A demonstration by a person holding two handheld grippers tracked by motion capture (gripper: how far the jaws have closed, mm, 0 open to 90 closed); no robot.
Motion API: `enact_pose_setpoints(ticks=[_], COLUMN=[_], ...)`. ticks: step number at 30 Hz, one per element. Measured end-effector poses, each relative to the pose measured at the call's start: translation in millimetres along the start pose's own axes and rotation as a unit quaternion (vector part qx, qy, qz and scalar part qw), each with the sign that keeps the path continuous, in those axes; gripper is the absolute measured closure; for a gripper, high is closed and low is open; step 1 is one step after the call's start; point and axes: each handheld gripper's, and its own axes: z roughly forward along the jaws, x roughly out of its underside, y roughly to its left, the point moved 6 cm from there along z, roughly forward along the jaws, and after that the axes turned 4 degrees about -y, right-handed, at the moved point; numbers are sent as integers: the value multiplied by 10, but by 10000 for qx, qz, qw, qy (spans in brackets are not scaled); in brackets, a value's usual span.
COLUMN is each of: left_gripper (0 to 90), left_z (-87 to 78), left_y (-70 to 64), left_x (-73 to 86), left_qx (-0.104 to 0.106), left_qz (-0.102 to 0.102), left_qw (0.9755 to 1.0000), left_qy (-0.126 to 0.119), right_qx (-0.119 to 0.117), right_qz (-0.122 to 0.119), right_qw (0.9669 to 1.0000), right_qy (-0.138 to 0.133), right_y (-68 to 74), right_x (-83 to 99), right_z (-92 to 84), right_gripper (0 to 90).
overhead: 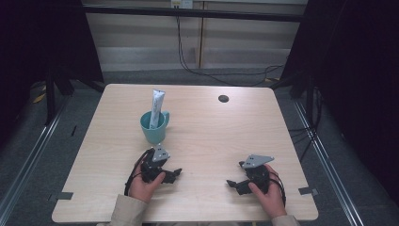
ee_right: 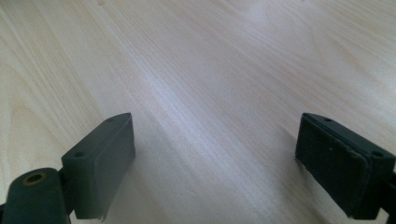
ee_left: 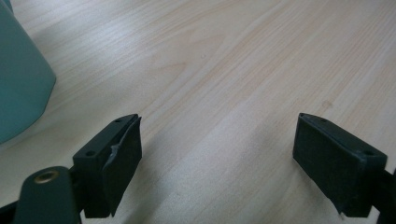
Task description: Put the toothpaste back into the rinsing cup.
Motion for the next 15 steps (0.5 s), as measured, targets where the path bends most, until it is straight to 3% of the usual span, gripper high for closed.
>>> enact_pose_setpoints(ticks=[5, 15], left_gripper=[152, 144], left_z=[16, 23], left_y=[8, 0], left_x=[11, 13], left_qx=[55, 82], left_qz=[-73, -111], left_qw=[9999, 9998], left_qy=[143, 147], right_qx=[1, -1], right_qz=[-1, -7], right_qw=[10000, 10000], right_qy=[-1, -2], right_y=[0, 0], right_x=[0, 0], right_z=[0, 0], right_gripper=[113, 113])
